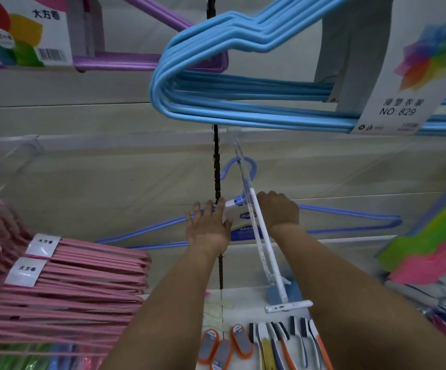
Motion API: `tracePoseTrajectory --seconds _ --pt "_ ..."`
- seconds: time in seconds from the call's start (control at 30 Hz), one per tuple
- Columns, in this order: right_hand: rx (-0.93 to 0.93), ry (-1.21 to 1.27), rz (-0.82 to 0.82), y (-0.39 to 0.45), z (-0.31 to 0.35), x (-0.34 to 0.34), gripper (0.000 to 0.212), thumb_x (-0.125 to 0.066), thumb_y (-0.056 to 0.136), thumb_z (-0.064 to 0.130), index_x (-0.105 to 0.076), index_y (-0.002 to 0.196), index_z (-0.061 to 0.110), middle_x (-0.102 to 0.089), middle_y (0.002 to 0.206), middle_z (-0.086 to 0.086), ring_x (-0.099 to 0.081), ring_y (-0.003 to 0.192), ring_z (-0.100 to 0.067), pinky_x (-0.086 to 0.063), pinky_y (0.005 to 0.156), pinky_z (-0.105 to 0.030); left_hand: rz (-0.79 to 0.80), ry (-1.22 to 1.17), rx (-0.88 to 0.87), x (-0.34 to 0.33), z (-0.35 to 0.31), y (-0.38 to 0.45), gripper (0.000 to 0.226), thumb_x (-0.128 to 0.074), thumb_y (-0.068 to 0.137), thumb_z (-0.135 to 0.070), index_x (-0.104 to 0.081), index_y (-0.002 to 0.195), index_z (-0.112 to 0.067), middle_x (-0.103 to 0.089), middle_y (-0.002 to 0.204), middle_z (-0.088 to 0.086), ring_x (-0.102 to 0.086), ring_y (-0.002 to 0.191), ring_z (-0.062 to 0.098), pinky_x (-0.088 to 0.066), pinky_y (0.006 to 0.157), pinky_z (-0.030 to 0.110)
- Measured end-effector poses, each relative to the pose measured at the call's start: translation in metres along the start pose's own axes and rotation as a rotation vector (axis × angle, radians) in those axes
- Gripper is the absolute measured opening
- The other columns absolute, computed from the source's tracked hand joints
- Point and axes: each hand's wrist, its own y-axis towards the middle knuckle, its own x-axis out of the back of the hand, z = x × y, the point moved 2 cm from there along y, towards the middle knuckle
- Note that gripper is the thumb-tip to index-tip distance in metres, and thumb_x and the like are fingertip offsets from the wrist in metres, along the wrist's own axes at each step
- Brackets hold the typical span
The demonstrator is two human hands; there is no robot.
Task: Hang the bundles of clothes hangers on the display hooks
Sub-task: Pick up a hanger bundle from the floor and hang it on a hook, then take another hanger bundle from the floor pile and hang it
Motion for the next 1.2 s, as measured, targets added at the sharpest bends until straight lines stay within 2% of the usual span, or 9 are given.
tracePoseTrajectory --seconds 0.23,0.4,0.6,0.73,0.83,0.9,0.97,1.07,1.2 --pt "-0.009 -0.003 -0.004 -0.002 -0.005 -0.003 0.034 -0.033 0.101 0.017 -0.043 0.134 0.014 -0.051 0.130 -0.008 -0.046 0.122 -0.028 -0.034 0.102 -0.040 0.068 -0.155 -0.041 -0.005 -0.003 -0.004 0.060 -0.024 0.103 -0.040 0.008 0.151 -0.029 0.007 0.161 0.000 0.003 0.148 0.027 -0.009 0.118 0.042" --pt "-0.012 0.035 0.044 -0.006 -0.006 0.000 0.037 -0.029 0.103 0.029 -0.042 0.134 0.013 -0.051 0.132 -0.008 -0.046 0.122 -0.027 -0.034 0.102 -0.038 0.121 -0.191 -0.069 -0.005 -0.004 -0.005 0.065 -0.030 0.102 -0.033 0.011 0.151 -0.023 0.010 0.160 0.007 0.006 0.147 0.032 -0.008 0.119 0.042" --pt "0.003 0.093 0.027 -0.027 -0.022 0.017 0.037 -0.032 0.102 0.034 -0.046 0.128 0.010 -0.058 0.122 -0.007 -0.054 0.113 -0.027 -0.039 0.090 -0.034 0.074 -0.100 -0.066 0.000 -0.014 -0.037 0.068 -0.032 0.102 -0.032 0.013 0.150 -0.013 0.012 0.160 0.007 0.010 0.147 0.024 -0.004 0.120 0.042" --pt "0.021 0.094 -0.191 -0.057 -0.039 0.036 0.019 -0.061 0.082 0.023 -0.065 0.081 0.005 -0.065 0.068 -0.010 -0.064 0.060 -0.029 -0.046 0.053 -0.025 0.039 -0.175 -0.023 0.009 -0.023 -0.058 0.065 -0.033 0.102 -0.032 0.003 0.152 -0.011 0.000 0.160 0.008 -0.001 0.148 0.025 -0.011 0.119 0.042" --pt "0.011 0.161 0.016 -0.082 -0.055 0.050 0.030 -0.046 0.098 0.029 -0.057 0.116 0.007 -0.064 0.108 -0.013 -0.061 0.098 -0.031 -0.045 0.079 -0.033 0.013 -0.247 -0.033 0.018 -0.035 -0.082 0.061 -0.036 0.101 -0.033 -0.011 0.153 -0.014 -0.018 0.157 0.011 -0.020 0.144 0.029 -0.025 0.113 0.045" --pt "-0.021 0.187 0.022 -0.099 -0.070 0.056 0.039 -0.032 0.102 0.034 -0.047 0.130 0.011 -0.058 0.125 -0.010 -0.055 0.113 -0.029 -0.041 0.087 -0.034 0.034 -0.306 -0.010 0.018 -0.047 -0.101 0.067 -0.037 0.097 -0.045 -0.014 0.152 -0.015 -0.026 0.154 0.011 -0.028 0.141 0.030 -0.030 0.111 0.046" --pt "-0.049 0.198 0.048 -0.119 -0.084 0.067 0.041 -0.031 0.102 0.036 -0.045 0.132 0.013 -0.056 0.128 -0.009 -0.053 0.115 -0.028 -0.041 0.088 -0.035 0.068 -0.402 0.021 0.017 -0.065 -0.117 0.081 -0.028 0.087 -0.062 -0.013 0.152 -0.016 -0.014 0.159 0.011 -0.015 0.146 0.028 -0.020 0.116 0.045" --pt "-0.099 0.274 0.091 -0.146 -0.107 0.077 0.040 -0.032 0.102 0.037 -0.047 0.130 0.014 -0.058 0.125 -0.010 -0.053 0.116 -0.029 -0.041 0.090 -0.035 0.116 -0.334 0.005 0.027 -0.093 -0.136 0.063 -0.029 0.100 -0.043 -0.008 0.152 -0.013 -0.002 0.160 0.008 -0.002 0.148 0.023 -0.004 0.118 0.033" --pt "-0.212 0.285 0.106 -0.181 -0.139 0.095 0.038 -0.033 0.101 0.038 -0.047 0.127 0.014 -0.061 0.119 -0.013 -0.057 0.109 -0.031 -0.043 0.085 -0.034 0.141 -0.265 -0.071 0.037 -0.126 -0.151 0.059 -0.027 0.103 -0.038 -0.007 0.152 -0.013 -0.003 0.161 0.005 -0.001 0.148 0.022 -0.006 0.120 0.036"
